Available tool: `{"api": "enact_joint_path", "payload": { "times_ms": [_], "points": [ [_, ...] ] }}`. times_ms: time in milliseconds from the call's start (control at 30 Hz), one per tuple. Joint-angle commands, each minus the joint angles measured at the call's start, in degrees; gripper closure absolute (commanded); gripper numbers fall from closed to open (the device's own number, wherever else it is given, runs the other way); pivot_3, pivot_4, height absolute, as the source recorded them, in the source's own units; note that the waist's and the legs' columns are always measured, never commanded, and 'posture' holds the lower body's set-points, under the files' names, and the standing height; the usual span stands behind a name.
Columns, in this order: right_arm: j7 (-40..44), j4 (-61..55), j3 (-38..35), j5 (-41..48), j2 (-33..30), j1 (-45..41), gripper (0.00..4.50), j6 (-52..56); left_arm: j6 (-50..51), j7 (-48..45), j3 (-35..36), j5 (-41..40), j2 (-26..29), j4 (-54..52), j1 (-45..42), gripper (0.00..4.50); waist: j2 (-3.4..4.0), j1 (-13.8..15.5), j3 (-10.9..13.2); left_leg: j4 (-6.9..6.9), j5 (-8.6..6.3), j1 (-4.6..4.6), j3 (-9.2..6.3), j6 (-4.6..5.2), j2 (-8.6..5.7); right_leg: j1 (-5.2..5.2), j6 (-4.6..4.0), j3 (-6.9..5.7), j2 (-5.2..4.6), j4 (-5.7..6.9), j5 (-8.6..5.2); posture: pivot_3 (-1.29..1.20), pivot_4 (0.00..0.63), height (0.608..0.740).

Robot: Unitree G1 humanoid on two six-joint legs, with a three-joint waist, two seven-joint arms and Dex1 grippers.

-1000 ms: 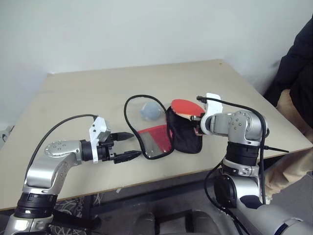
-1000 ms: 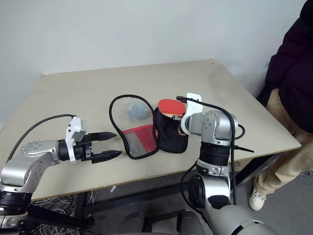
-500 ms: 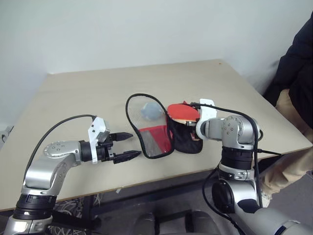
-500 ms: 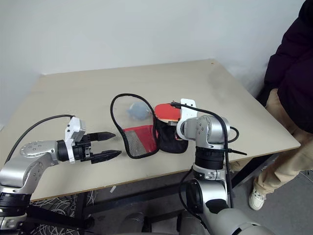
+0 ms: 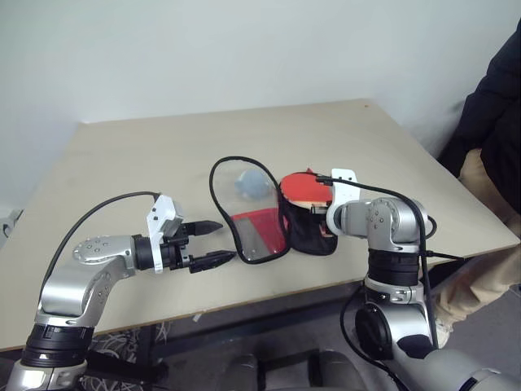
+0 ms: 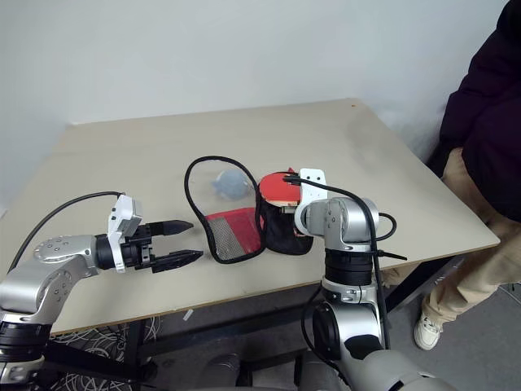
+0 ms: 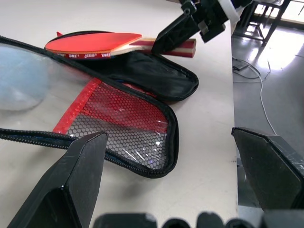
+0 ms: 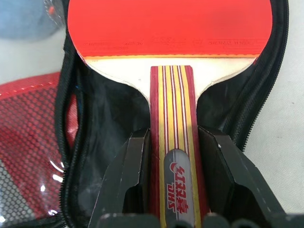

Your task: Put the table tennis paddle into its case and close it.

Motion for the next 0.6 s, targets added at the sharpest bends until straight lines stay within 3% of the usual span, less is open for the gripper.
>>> {"api": "enact_joint_path", "payload": {
  "times_ms": [33,600],
  "points": [
    [-1.7,0.4,-0.2,-1.9,0.1,-0.7,3.28,-3.1,-0.2,0.4,1.8,-0.9,0.6,-1.6,-0.9,0.0,0.0,0.0,0.0,0.0,0.0,0.0,0.0,0.0,0.0,0.0,0.0,0.01,0.0,0.0,0.0,0.0,0.0,0.74],
    [-1.0,2.6,-0.4,-0.6,2.7,-0.5,3.28,-3.3,-0.4,1.3,1.4,-1.1,-0.1,-1.5,-0.9,0.0,-0.02,0.0,0.0,0.01,0.0,0.02,0.07,0.0,0.01,-0.01,0.03,0.08,0.01,0.01,0.05,0.0,0.0,0.74]
  ]
}}
